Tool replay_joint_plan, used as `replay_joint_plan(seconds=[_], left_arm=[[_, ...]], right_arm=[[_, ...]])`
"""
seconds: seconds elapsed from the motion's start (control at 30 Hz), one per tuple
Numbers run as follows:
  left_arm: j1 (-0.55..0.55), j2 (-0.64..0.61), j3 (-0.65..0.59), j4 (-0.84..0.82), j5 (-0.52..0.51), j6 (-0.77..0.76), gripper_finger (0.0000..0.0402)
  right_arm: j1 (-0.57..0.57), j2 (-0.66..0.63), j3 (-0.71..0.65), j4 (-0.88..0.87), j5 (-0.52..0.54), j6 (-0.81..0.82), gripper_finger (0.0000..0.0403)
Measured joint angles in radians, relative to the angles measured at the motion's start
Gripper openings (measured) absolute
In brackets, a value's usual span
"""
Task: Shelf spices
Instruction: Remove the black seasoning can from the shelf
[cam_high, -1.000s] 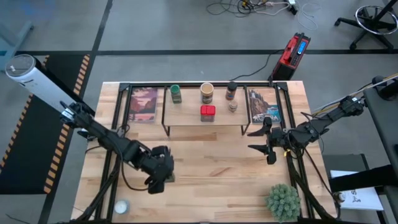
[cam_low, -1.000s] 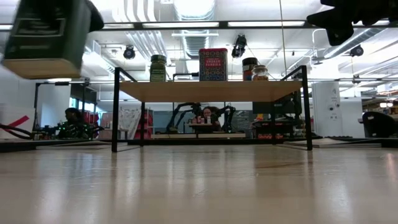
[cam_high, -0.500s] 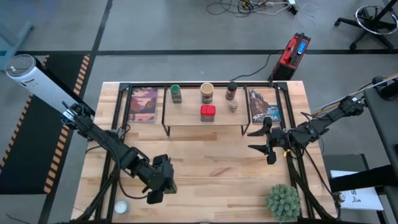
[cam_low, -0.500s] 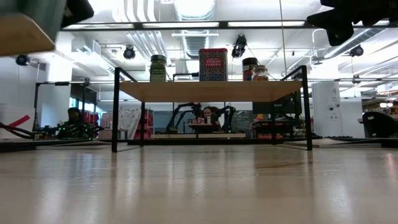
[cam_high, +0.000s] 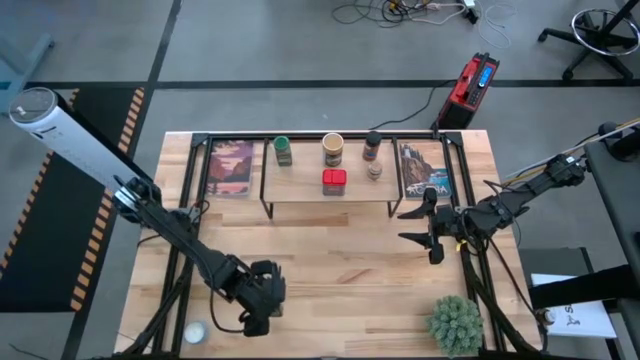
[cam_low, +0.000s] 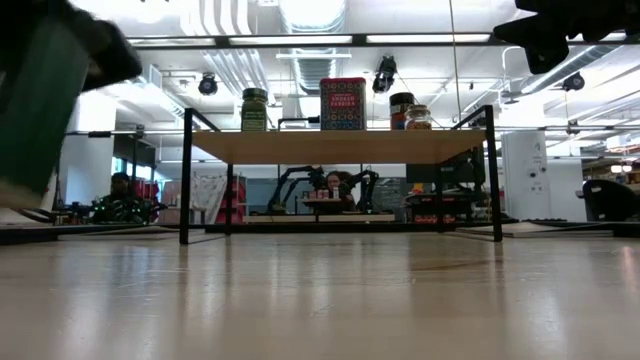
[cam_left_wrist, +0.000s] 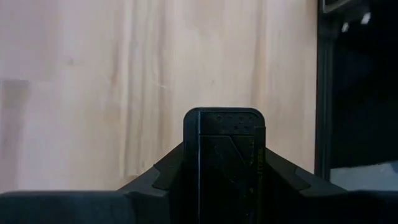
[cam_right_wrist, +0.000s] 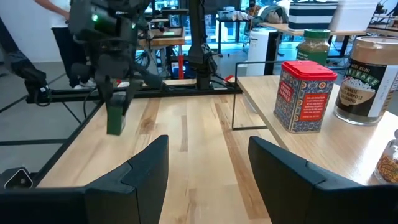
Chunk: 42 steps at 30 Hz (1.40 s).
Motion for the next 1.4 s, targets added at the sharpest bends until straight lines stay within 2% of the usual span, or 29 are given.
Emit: replay_joint_plan(seconds=[0.17,0.5,1.07,1.2,1.4], left_arm=[[-0.009,0.024,0.001,0.011,0.006,-0.002,0.0127],[-0.008,0.032,0.001,0.016,-0.067,-0.011,0.0127],[-0.054,0.067,0.002,0.086,-0.113,-0.068,0.0128],[-0.055,0.067,0.002,0.085,-0.114,-0.062,0.0138],[-0.055,0.073,0.002,0.045,-0.115,-0.060,0.0174]], right_arm=[[0.000,0.000,0.000,-0.006,0.024,0.000,0.0199],[0.000,0.000,0.000,-0.021,0.025,0.063,0.0199],[0.000,0.000,0.000,-0.019,0.025,0.080,0.0199],[0.000,0.000,0.000,-0.019,0.024,0.080,0.0199],[0.000,0.000,0.000,-0.019,0.024,0.080,0.0199]])
